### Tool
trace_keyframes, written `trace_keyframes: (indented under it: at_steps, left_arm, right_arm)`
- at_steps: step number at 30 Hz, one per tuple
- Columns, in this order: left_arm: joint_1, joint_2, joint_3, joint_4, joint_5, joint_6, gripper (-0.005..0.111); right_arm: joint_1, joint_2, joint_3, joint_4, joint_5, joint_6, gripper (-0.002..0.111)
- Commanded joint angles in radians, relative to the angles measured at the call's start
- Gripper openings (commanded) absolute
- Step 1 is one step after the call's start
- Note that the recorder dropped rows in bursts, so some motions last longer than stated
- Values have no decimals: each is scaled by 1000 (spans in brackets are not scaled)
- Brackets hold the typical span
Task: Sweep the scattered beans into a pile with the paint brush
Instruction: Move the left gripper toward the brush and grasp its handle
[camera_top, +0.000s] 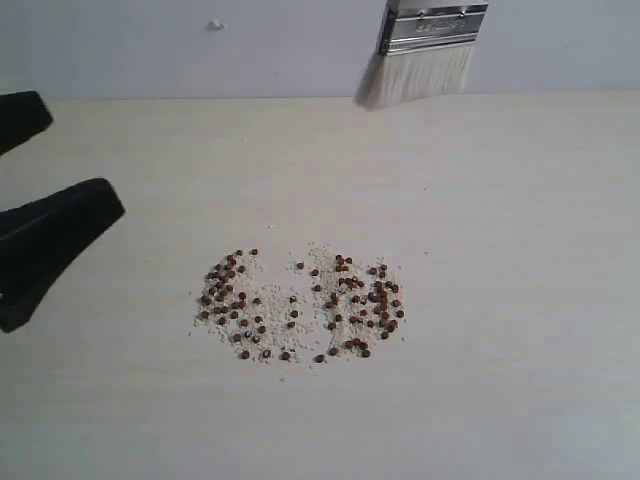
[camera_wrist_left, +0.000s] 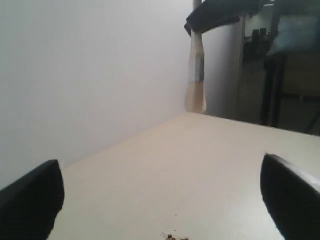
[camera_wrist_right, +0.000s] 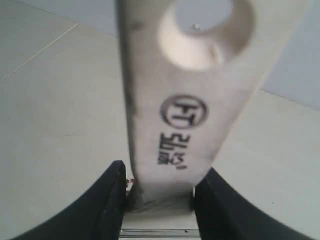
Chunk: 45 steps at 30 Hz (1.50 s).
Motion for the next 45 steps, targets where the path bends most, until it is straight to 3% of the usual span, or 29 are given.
trace_keyframes:
  at_steps: [1, 6, 11, 15, 25, 36, 45]
  left_arm:
    - [-95, 181, -97, 39, -8, 26, 104]
    - [-229, 315, -212, 21, 2, 73, 104]
    - [-331, 408, -356, -32, 247, 89, 104]
    - [-386, 465, -436, -30, 324, 131, 104]
    - [-421, 538, -575, -164, 433, 208, 104]
    - [-500, 652, -681, -175, 437, 207, 104]
    - [-512, 693, -749, -241, 447, 189, 104]
  right_arm:
    - [29, 6, 0, 1, -31, -12, 0]
    - [29, 41, 11, -11, -31, -19, 0]
    - [29, 89, 25, -20, -39, -23, 0]
    - [29, 110, 27, -20, -87, 15, 0]
    - [29, 134, 27, -42, -126, 49, 0]
    - [29, 135, 27, -42, -135, 49, 0]
    - [29, 135, 27, -49, -140, 49, 0]
